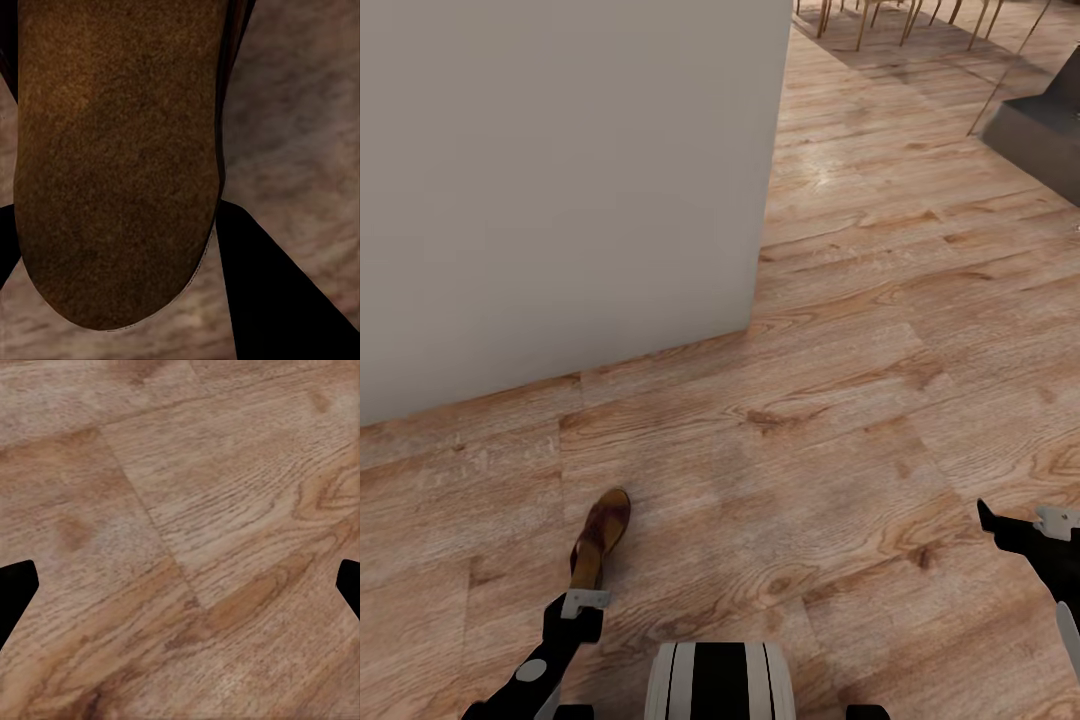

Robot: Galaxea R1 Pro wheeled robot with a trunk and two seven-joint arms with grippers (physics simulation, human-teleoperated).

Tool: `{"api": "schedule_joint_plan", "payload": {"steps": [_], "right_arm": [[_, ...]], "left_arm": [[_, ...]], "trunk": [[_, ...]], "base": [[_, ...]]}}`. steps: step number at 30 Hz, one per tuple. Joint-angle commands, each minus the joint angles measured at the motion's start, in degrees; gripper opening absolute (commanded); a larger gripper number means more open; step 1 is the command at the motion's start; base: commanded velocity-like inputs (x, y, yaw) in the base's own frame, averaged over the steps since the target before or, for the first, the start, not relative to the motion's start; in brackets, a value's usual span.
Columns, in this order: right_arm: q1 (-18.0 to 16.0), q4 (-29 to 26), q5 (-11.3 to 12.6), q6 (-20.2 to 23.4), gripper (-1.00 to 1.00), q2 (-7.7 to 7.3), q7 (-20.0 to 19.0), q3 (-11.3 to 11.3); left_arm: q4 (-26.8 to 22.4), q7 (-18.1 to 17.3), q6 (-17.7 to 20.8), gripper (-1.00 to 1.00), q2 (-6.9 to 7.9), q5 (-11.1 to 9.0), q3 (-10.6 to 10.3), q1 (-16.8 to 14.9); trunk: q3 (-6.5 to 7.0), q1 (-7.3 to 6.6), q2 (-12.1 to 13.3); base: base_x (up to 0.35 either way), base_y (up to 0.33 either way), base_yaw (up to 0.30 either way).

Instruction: Pick up the two gym shoes and the two sandals from the corridor floor and place them onto the hallstand (shoe rack) in the corridor, making sure they are on the rack and not on the floor. Arrange them so the two gym shoes are next to each other and the two sandals are next to each other.

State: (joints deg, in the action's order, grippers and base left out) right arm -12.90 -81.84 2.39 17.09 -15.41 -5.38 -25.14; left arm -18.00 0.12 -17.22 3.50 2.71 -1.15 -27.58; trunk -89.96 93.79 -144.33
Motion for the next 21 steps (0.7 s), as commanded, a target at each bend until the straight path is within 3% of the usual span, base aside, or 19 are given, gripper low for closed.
{"api": "schedule_joint_plan", "payload": {"steps": [1,21], "right_arm": [[-0.02,-0.09,0.24,0.32,1.00,0.02,-0.30,-0.09],[-0.02,-0.24,0.11,0.23,1.00,0.00,-0.35,-0.09]], "left_arm": [[0.05,0.05,-0.05,-1.00,0.02,0.47,-0.10,-0.02],[0.07,0.05,-0.12,-1.00,0.01,0.46,-0.16,-0.02]], "trunk": [[0.20,-0.03,0.00],[4.63,-0.55,0.27]], "base": [[0.000,0.000,0.000],[0.000,0.000,0.000]]}}
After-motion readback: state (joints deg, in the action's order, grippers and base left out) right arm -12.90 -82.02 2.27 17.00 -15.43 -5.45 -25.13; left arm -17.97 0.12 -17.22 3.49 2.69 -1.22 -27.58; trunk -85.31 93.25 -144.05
